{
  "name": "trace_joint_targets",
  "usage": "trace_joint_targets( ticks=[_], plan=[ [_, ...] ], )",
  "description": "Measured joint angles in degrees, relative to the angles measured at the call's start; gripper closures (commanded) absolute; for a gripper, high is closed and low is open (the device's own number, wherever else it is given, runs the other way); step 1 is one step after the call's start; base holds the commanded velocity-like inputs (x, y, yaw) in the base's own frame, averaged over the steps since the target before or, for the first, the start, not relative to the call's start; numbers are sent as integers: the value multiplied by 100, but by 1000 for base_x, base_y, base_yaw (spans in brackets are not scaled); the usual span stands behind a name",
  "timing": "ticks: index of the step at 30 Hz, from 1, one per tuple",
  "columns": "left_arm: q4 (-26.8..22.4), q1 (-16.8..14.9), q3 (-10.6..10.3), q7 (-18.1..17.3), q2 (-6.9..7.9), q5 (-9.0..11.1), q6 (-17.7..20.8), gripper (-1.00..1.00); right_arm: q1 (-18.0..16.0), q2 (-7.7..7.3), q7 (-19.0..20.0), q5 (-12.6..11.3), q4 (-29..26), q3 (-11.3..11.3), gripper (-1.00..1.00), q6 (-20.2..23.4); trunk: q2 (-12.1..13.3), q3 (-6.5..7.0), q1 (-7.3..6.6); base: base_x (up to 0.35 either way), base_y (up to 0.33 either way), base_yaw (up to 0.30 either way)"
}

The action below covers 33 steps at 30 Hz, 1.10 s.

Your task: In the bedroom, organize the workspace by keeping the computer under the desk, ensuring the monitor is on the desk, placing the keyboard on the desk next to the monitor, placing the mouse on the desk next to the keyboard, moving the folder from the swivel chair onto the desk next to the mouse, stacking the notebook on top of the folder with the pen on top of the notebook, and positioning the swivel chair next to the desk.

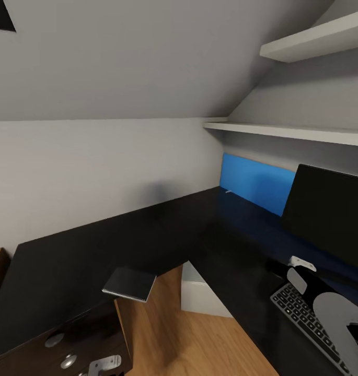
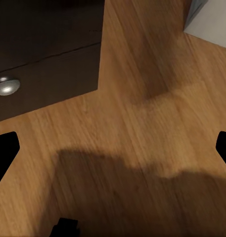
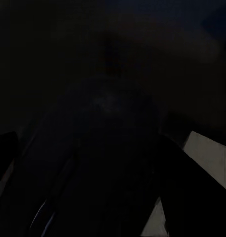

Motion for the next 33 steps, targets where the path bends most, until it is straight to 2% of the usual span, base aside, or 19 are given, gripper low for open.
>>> trace_joint_targets(
  ticks=[21, 30, 33],
  plan=[
    [1, 0, -1, 1, -9, 3, 0, -100, -2, 2, 13, -6, -19, 11, 100, 22, -841, -376, 461, 0, 0, 0],
    [18, 0, -8, 1, -16, 4, 9, -100, -3, 12, -7, -3, -37, 7, 100, 16, -843, -377, 461, 0, 0, 0],
    [115, 14, -45, 27, -113, -18, -89, -100, 1, 110, -50, 34, -134, 23, 100, 20, -843, -377, 461, 0, 0, 0]
  ],
)
